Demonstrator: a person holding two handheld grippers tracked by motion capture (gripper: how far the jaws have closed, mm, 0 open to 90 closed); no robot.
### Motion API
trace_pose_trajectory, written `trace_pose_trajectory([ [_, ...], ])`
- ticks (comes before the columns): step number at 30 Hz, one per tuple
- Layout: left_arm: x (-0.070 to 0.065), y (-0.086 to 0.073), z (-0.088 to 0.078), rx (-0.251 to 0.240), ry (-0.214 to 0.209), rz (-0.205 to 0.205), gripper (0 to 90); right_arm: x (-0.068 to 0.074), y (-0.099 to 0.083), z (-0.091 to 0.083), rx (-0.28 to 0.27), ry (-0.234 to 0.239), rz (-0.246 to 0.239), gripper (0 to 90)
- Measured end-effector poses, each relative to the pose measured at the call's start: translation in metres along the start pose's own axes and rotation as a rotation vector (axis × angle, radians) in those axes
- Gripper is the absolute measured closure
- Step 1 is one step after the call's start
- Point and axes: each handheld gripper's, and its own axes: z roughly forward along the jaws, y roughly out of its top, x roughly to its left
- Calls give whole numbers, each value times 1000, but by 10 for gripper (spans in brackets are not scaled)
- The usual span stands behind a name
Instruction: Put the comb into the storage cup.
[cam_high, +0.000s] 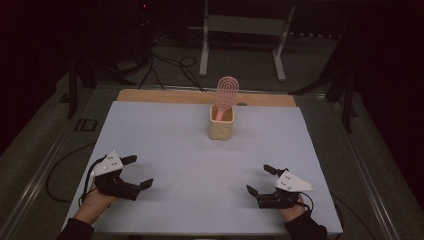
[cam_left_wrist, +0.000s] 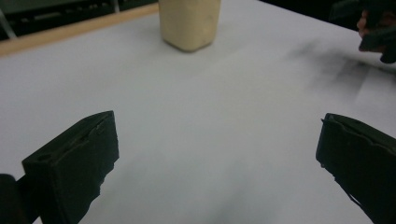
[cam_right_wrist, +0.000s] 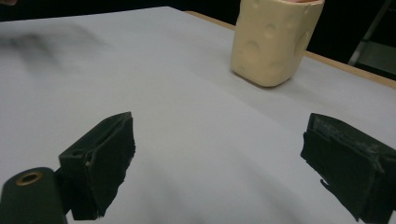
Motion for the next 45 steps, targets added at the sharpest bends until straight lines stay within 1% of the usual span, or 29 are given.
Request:
trace_pose_trajectory([
  [2, -1, -7, -2, 4, 1, -7, 0, 0, 0, 0, 1, 0, 1, 92],
  [4, 0, -13, -4, 9, 15, -11, 0, 0, 0, 1, 3, 0, 0, 93],
  [7, 1, -21, -8, 7, 29, -30, 0, 0, 0, 1, 3, 2, -4, 93],
  [10, 1, -29, -10, 16, 39, -30, 0, 0, 0, 0, 4, 0, 0, 92],
  [15, 1, -41, -15, 27, 67, -48, 0, 0, 0, 1, 5, 0, -1, 93],
  [18, 1, -48, -19, 20, 74, -60, 0, 0, 0, 1, 6, 0, -5, 93],
  [20, 1, -53, -20, 24, 77, -72, 0, 0, 0, 1, 5, 1, -5, 92],
  [21, 1, -55, -20, 30, 66, -79, 0, 0, 0, 1, 5, 0, -8, 92],
  [22, 0, -57, -21, 42, 76, -71, 0, 0, 0, 1, 6, 0, -9, 93],
  [23, 0, -58, -21, 45, 83, -64, 0, 0, 0, 1, 6, -1, -12, 93],
  [26, 0, -64, -24, 34, 90, -66, 0, 0, 0, 1, 7, -1, -7, 93],
  [29, 1, -68, -25, 35, 88, -67, 0, 0, -1, 2, 10, 2, -9, 92],
  [31, 1, -68, -26, 31, 110, -54, 0, 0, 0, 2, 7, 3, -10, 93],
  [34, 2, -68, -28, 7, 115, -65, 0, 1, 0, 2, 4, 5, -11, 92],
  [38, 3, -69, -28, 4, 134, -62, 0, 0, 0, 2, 3, 10, -15, 92],
  [45, 5, -71, -30, -20, 150, -88, 0, 0, -1, 3, 7, 13, -13, 93],
])
